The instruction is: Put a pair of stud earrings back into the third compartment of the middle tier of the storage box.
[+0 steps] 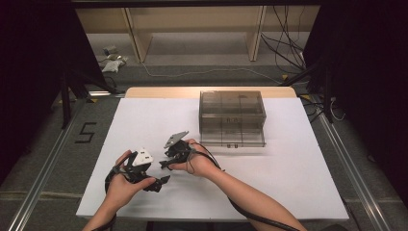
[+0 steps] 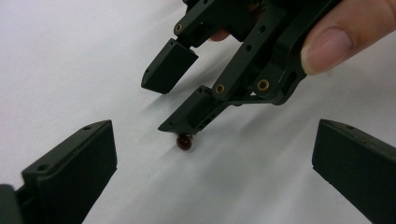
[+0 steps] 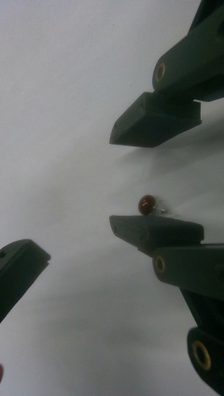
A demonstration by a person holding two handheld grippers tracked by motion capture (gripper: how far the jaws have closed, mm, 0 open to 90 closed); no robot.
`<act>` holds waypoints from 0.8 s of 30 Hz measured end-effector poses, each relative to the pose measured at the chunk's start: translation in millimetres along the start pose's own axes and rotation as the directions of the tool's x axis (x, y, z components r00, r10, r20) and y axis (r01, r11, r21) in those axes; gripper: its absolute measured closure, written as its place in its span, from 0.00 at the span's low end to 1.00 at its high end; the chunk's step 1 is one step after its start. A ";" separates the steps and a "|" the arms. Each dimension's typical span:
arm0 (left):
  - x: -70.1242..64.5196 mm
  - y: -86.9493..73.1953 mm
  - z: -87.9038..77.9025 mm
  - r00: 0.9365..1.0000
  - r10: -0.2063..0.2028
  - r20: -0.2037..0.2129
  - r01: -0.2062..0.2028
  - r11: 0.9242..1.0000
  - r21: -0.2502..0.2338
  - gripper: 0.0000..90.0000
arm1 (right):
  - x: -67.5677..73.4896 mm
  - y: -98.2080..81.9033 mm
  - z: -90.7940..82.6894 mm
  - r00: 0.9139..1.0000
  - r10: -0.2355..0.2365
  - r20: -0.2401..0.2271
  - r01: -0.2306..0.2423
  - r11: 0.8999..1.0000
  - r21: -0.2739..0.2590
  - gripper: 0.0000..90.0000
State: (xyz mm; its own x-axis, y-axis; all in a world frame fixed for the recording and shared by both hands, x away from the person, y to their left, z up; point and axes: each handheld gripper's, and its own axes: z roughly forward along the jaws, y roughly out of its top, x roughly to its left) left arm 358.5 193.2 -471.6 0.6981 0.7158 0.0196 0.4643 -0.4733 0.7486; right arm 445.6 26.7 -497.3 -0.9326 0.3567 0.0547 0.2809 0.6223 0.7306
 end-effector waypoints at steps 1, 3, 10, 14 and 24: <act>0.0 0.0 0.1 1.000 0.000 0.000 0.000 1.000 0.001 0.00 | -0.3 -0.4 0.2 1.000 0.003 0.002 -0.003 1.000 0.000 0.61; -0.1 0.0 0.5 1.000 0.001 0.000 -0.001 1.000 0.002 0.00 | -0.8 -0.9 0.5 1.000 0.005 0.004 -0.005 1.000 -0.001 0.62; -0.1 -0.1 0.2 1.000 0.001 -0.001 -0.001 1.000 0.002 0.00 | 0.8 -1.0 1.7 1.000 -0.005 -0.001 0.005 1.000 0.002 0.69; -0.2 0.2 0.4 1.000 0.003 -0.001 -0.003 1.000 0.002 0.00 | 2.2 -1.5 2.6 1.000 0.003 -0.005 -0.003 1.000 0.006 0.73; -0.8 0.1 0.7 1.000 -0.002 0.000 0.002 1.000 0.000 0.00 | 5.1 1.3 4.0 0.999 -0.024 0.039 0.023 0.999 0.028 0.82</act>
State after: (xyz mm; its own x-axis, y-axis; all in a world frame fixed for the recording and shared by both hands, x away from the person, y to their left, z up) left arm 358.4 192.2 -472.0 0.6972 0.7166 0.0185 0.4653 -0.4720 0.7488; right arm 442.1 32.1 -498.9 -0.9294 0.3689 0.0103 0.2657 0.6498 0.7122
